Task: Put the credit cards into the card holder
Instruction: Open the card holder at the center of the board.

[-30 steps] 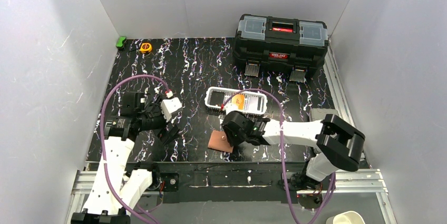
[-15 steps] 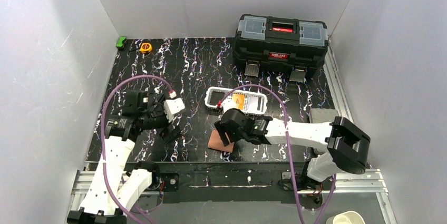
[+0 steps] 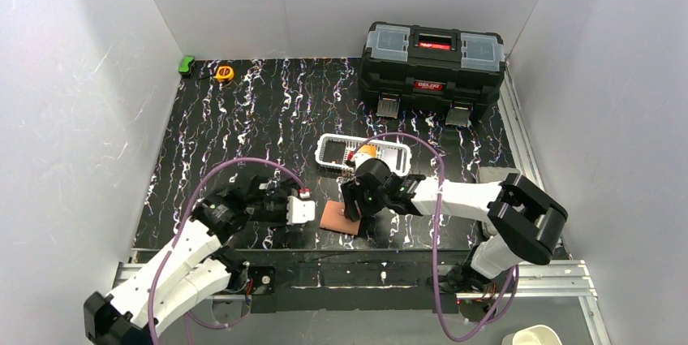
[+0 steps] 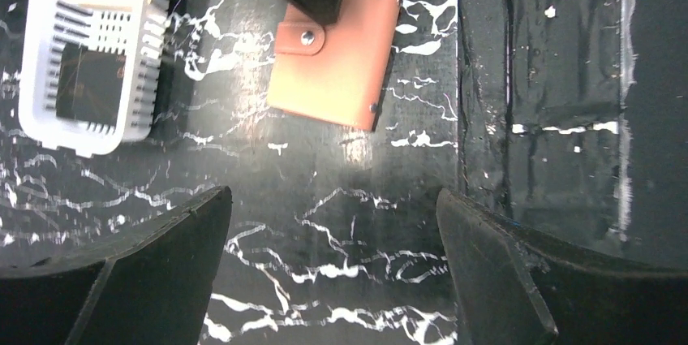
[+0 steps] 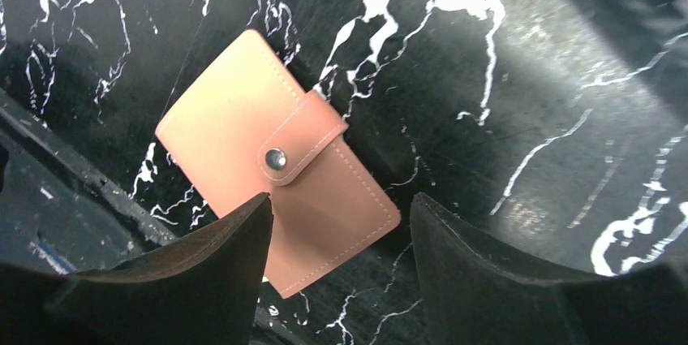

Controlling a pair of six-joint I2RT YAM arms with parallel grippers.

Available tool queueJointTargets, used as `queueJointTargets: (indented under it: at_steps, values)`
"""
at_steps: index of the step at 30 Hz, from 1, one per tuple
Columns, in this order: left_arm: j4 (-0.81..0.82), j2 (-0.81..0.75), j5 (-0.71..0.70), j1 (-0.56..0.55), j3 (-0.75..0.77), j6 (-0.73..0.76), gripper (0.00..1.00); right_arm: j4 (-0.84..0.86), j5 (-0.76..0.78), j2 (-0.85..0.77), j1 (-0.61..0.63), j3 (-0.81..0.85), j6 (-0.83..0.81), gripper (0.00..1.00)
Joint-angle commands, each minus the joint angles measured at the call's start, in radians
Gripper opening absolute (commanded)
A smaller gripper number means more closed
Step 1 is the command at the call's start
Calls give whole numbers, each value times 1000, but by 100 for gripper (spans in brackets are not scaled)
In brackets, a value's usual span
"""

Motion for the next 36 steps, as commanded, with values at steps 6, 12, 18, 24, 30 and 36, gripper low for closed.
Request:
queueJointTargets:
  at_steps: [6, 12, 18, 24, 30, 36]
  values:
    - [361, 103, -147, -244, -142, 81, 98, 151, -115, -15, 0, -111, 93, 67]
    - [494, 249, -201, -286, -144, 81, 98, 159, -133, -121, 5, -196, 130, 65]
    - [531, 315, -236, -289, -154, 107, 98, 36, -84, -243, 4, -201, 83, 65]
    - [447, 223, -164, -299, -184, 114, 98, 55, -48, -245, -69, -162, 24, 64]
    - [511, 240, -192, -325, -234, 172, 98, 117, -125, -94, -95, -71, 3, 54]
    - [606, 364, -214, -327, -247, 267, 93, 156, -155, -44, -95, -66, 32, 48]
